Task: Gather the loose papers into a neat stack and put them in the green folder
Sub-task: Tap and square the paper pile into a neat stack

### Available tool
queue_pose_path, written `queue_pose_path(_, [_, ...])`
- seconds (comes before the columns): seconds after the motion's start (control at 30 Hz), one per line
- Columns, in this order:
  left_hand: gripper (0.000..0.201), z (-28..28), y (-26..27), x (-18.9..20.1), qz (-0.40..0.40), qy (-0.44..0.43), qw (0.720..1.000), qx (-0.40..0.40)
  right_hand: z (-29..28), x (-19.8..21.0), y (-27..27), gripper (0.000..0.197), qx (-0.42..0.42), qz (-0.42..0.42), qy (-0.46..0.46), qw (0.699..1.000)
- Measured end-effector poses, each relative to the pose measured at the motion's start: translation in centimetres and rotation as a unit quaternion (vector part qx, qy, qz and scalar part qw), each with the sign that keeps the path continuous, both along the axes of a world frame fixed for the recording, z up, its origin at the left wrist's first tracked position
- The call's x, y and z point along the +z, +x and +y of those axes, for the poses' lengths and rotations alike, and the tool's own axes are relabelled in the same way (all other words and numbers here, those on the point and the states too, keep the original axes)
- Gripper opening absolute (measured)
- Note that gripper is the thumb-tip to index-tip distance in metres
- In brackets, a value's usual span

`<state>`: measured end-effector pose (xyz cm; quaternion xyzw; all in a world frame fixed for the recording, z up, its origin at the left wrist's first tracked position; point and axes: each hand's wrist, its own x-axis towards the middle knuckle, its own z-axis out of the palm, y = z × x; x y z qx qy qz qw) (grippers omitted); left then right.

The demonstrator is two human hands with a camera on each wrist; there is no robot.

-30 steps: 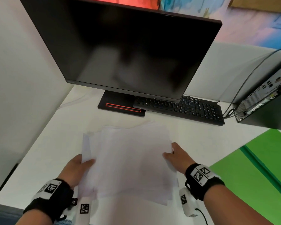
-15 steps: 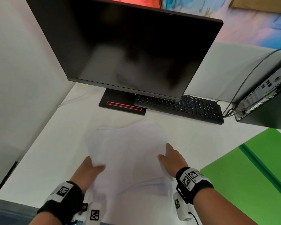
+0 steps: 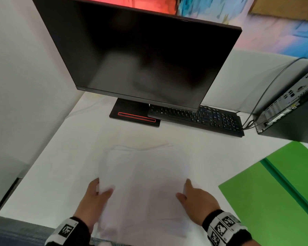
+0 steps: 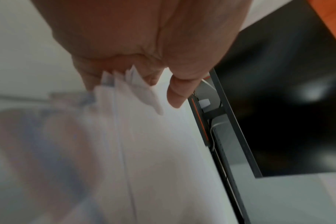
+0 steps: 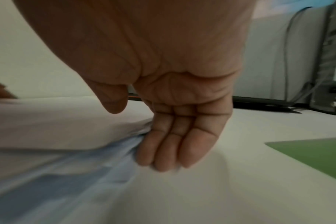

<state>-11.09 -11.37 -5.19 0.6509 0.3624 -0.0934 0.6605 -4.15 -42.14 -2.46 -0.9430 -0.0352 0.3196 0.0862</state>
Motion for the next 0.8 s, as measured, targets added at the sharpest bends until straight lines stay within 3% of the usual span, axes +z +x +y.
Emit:
queue_pose_path(0.07, [0.057,0.2,-0.8,0.2,-0.004,0.013,0.999,-0.05,-0.1,0.2,-0.6,0.074,0.013,0.014,0.006,1.0])
queue_pose_path(0.27, [0.066,-0.1,-1.8,0.6,0.077,0.024,0.994,-0.077,-0.4,0.1,-0.8,0.071,-0.016,0.011,0.02,1.0])
queue_pose_path(0.4, [0.064,0.0,-1.4,0.2,0.045,0.033,0.998,-0.021,-0.7,-0.7,-0.7,0.047,-0.063,-0.043,0.046,0.996])
queue_pose_path(0.5, [0.044,0.2,-1.0,0.1,0.031,-0.01,0.999,-0.023,-0.7,-0.3,-0.2,0.028,-0.102,-0.012,0.106,0.989])
queue_pose_path(0.63, [0.07,1.8,-1.1,-0.3,0.013,-0.116,0.993,-0.02,-3.0,-0.2,-0.1,0.038,-0.202,-0.015,0.144,0.969])
queue_pose_path(0.7, [0.073,2.9,-1.7,-0.7,0.007,-0.142,0.99,-0.007,-4.1,-0.5,-0.7,0.044,-0.265,0.053,0.22,0.937])
queue_pose_path(0.8, [0.069,3.4,-2.6,-0.6,0.006,-0.142,0.989,-0.033,-3.9,-0.8,-1.3,0.034,-0.381,0.18,0.369,0.829])
